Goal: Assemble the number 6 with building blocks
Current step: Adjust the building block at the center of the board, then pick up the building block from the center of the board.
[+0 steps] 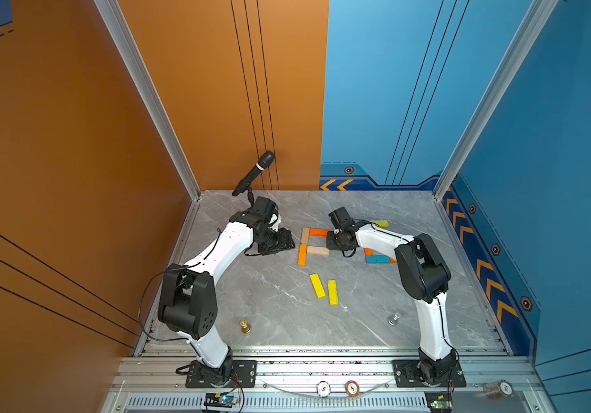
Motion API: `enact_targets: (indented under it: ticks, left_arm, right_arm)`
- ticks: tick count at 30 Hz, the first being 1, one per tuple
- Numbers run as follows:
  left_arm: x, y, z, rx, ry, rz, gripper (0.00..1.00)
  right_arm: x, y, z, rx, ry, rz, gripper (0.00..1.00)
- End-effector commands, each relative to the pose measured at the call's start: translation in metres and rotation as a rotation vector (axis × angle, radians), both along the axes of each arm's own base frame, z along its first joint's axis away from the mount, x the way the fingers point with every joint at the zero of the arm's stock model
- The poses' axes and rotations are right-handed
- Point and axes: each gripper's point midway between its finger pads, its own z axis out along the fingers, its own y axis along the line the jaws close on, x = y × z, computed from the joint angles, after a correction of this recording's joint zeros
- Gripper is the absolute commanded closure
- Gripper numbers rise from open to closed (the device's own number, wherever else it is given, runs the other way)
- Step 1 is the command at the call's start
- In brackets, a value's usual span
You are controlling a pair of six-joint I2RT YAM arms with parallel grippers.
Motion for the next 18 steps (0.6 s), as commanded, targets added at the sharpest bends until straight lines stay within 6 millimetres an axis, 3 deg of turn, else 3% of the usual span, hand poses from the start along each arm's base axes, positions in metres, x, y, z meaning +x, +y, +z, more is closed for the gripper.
enact_targets:
  ticks: [1,9,18]
  left_arm:
    - [-0.001,0.002,-0.007,-0.014,0.025,0.008,0.3]
    - [0.0,0.005,-0.005,-0.027,0.02,0.025,0.25]
    - [-0.001,0.008,-0.002,-0.026,0.014,0.048,0.16]
  right_arm:
    - [-0.008,-0.015,0.053,-0.041,-0.072,0.026,0.62]
    - [-0.087,-0.027,0.05,-0.103,0.018,0.039,0.59]
    - [-0.166,-0.01,0.035,-0.139,0.139,0.122,0.54]
